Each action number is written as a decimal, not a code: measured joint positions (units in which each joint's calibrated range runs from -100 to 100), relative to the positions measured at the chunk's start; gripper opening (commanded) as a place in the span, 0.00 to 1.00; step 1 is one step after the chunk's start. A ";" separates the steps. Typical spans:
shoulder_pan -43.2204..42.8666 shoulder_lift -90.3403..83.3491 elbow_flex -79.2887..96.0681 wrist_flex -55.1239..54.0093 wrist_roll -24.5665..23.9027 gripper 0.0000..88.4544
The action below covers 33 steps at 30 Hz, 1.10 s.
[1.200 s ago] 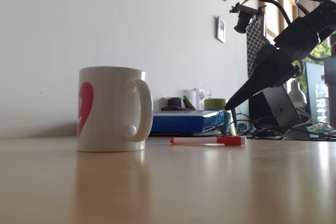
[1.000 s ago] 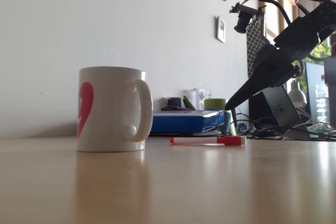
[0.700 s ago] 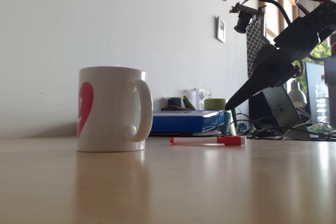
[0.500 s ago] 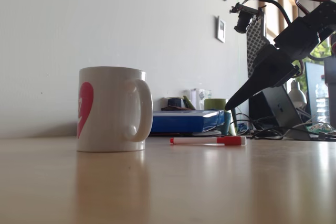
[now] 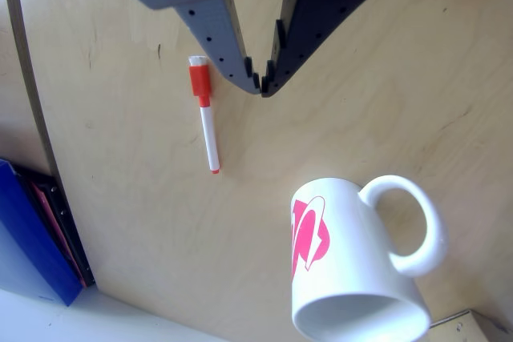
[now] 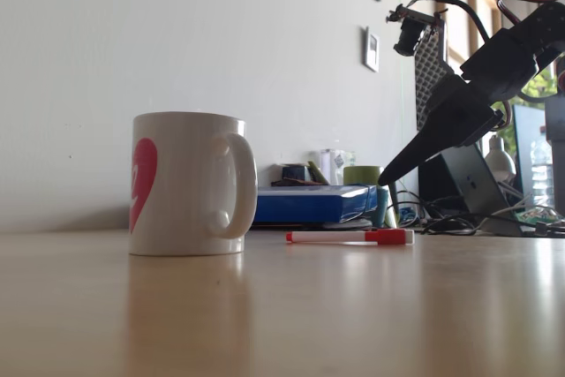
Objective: Grab the pen and place it in the cup.
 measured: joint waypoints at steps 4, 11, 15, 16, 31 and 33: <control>0.00 0.00 0.00 0.00 0.00 0.01; 0.00 0.00 0.00 0.00 0.00 0.01; 0.00 0.00 0.00 0.00 0.00 0.01; 0.00 0.00 0.00 0.00 0.00 0.01; 3.47 5.22 -1.15 -3.98 -0.05 0.01; 4.58 9.52 -3.63 -5.93 -0.24 0.01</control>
